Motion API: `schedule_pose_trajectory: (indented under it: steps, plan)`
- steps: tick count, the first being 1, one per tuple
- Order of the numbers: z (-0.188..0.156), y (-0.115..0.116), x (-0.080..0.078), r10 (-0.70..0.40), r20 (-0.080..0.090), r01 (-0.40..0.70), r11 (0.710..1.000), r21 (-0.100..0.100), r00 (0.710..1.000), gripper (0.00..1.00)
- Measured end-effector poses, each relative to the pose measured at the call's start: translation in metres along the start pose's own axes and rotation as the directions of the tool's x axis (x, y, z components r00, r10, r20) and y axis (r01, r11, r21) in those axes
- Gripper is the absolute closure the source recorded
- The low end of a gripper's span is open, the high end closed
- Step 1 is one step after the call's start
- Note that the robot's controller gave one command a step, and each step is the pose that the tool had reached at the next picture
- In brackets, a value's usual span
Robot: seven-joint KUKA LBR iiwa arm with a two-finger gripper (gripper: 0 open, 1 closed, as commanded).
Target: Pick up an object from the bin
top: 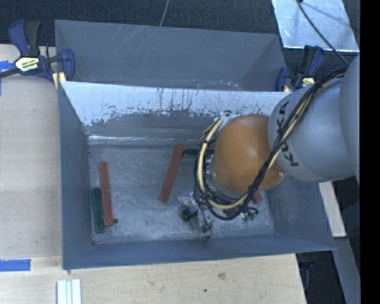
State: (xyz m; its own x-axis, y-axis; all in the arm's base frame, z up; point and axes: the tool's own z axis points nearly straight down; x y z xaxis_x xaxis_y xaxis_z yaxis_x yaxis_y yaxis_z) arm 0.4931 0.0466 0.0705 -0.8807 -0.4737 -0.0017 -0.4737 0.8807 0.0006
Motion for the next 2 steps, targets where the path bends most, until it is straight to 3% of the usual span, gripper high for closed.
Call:
schedule_pose_trajectory:
  steps: [2]
  plan:
    - [-0.001, -0.0105, -0.0078, 0.032, -0.001, -0.032, 0.999, 0.0, 0.999, 1.0]
